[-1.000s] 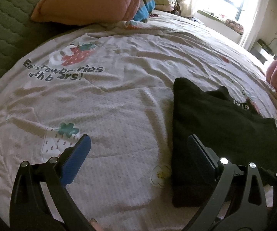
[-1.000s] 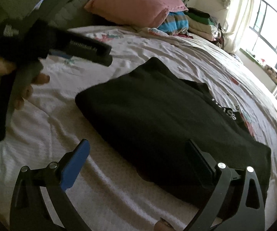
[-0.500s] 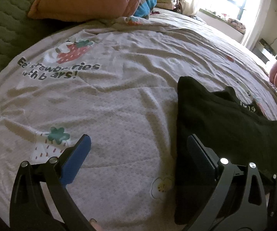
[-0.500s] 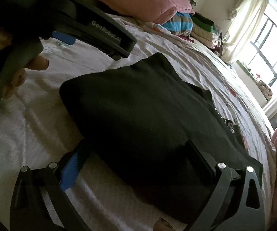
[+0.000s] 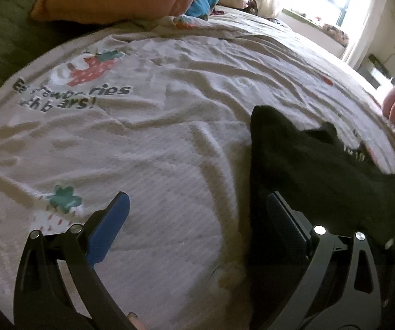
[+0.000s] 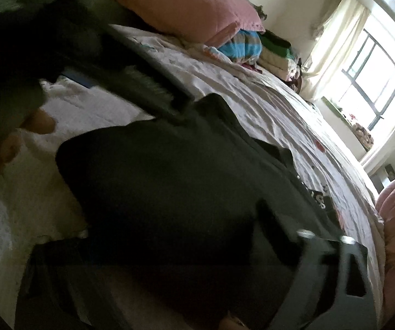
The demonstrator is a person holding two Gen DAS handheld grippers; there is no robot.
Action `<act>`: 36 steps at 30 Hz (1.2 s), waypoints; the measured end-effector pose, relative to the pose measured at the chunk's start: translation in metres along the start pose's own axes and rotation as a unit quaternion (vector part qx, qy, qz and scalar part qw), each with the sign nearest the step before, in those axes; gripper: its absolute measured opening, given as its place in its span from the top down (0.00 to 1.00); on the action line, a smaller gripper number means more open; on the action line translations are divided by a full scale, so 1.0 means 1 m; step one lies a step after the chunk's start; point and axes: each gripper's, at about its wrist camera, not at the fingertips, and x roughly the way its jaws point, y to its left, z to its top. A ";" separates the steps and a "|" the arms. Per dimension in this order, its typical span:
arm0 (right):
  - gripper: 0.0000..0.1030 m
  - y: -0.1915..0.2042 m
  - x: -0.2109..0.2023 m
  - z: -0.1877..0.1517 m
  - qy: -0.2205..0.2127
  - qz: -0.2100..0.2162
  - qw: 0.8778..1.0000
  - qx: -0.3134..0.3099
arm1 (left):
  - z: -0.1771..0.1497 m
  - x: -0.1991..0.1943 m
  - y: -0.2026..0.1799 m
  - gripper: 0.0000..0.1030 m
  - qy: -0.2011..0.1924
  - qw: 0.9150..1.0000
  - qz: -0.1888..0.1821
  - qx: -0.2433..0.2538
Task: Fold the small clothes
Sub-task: 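Close the left tool on the side edge of the folded shirt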
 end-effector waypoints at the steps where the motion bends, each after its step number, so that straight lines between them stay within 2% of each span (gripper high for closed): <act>1: 0.28 0.001 -0.001 0.000 -0.003 -0.003 1.000 -0.003 | 0.005 0.003 0.002 0.09 0.002 1.000 -0.015 -0.012; 5: 0.66 0.013 -0.005 -0.001 -0.022 -0.022 0.999 -0.032 | 0.023 0.013 0.006 0.09 0.011 0.996 -0.068 -0.061; 7: 0.79 0.013 -0.007 -0.001 -0.030 -0.024 0.999 -0.034 | 0.028 0.018 0.000 0.09 0.017 0.994 -0.089 -0.063; 10: 0.84 0.004 -0.012 -0.002 -0.042 -0.018 0.999 -0.016 | 0.029 0.023 -0.013 0.09 0.027 0.993 -0.106 -0.040; 15: 0.86 -0.009 -0.026 -0.003 -0.069 -0.013 0.997 0.010 | 0.022 0.030 -0.023 0.09 0.050 0.993 -0.104 -0.023; 20: 0.87 -0.024 -0.039 -0.006 -0.080 0.005 0.996 0.045 | 0.019 0.031 -0.025 0.09 0.057 0.990 -0.119 -0.043; 26: 0.88 -0.031 -0.052 -0.007 -0.079 0.021 0.994 0.068 | 0.015 0.030 -0.028 0.10 0.065 0.989 -0.119 -0.060; 29: 0.88 -0.034 -0.058 -0.008 -0.078 0.021 0.994 0.070 | 0.014 0.025 -0.036 0.26 0.061 0.987 -0.133 -0.062; 31: 0.88 -0.033 -0.060 -0.009 -0.078 0.020 0.994 0.069 | 0.014 0.022 -0.043 0.41 0.060 0.986 -0.143 -0.063; 32: 0.88 -0.035 -0.061 -0.009 -0.078 0.018 0.994 0.069 | 0.015 0.020 -0.048 0.45 0.061 0.986 -0.144 -0.061; 34: 0.88 -0.036 -0.065 -0.010 -0.077 0.018 0.994 0.070 | 0.016 0.016 -0.056 0.64 0.060 0.986 -0.145 -0.059; 36: 0.89 -0.037 -0.069 -0.012 -0.078 0.015 0.994 0.069 | 0.018 0.009 -0.066 0.74 0.055 0.987 -0.144 -0.054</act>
